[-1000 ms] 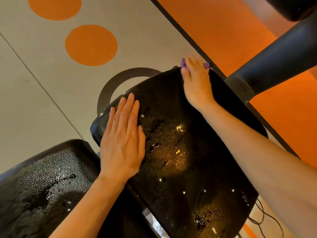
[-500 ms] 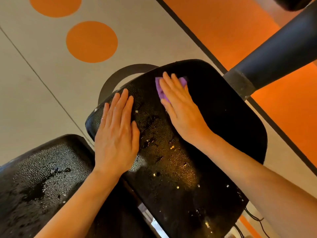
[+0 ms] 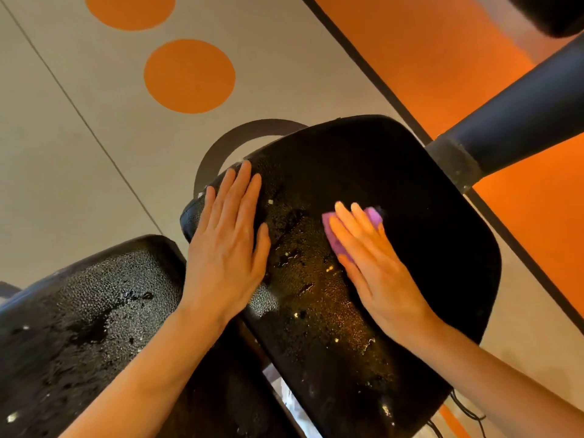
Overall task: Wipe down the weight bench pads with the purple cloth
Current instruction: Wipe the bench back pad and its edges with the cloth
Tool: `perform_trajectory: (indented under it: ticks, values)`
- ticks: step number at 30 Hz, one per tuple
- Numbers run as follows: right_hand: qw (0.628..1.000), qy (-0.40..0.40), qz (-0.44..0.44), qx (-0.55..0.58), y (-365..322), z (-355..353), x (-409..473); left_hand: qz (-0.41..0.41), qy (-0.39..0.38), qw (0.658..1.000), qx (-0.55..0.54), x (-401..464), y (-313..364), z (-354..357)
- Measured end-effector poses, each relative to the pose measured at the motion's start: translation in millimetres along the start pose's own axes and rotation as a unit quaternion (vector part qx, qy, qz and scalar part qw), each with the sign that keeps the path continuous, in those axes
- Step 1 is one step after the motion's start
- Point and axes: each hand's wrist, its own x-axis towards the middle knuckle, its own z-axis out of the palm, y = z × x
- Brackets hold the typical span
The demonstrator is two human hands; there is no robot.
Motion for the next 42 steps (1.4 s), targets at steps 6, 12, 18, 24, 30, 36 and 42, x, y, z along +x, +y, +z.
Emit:
perform_trajectory:
  ticks: [6,12,18,24,30,36,42]
  values:
    - [0.999,0.036,0.022,0.025,-8.5,9.2,94.2,-0.034,-0.053,0.996,0.066,-44.2,-38.2,-22.9]
    - [1.000,0.010,0.002,-0.011,-10.3,8.4,19.0,-0.033,-0.059,0.994,0.082,-47.8,-42.3,-20.1]
    - [0.999,0.045,0.026,-0.007,-21.4,14.1,91.8,-0.033,-0.046,0.995,0.085,-49.0,-41.1,-20.1]
    - [1.000,0.018,0.012,-0.012,-27.3,13.7,41.8,-0.030,-0.042,0.996,0.080,-48.5,-41.5,-20.2]
    - [0.999,0.029,0.018,-0.010,-34.8,16.6,100.6,-0.028,-0.042,0.995,0.082,-49.7,-42.6,-18.6]
    - [1.000,0.017,-0.009,-0.008,-39.8,22.8,39.9,-0.029,-0.043,0.997,0.052,-48.8,-42.2,-20.7]
    - [0.997,0.063,0.034,0.022,-37.2,19.2,95.6,-0.068,-0.038,0.995,0.065,-82.5,-47.2,-39.9]
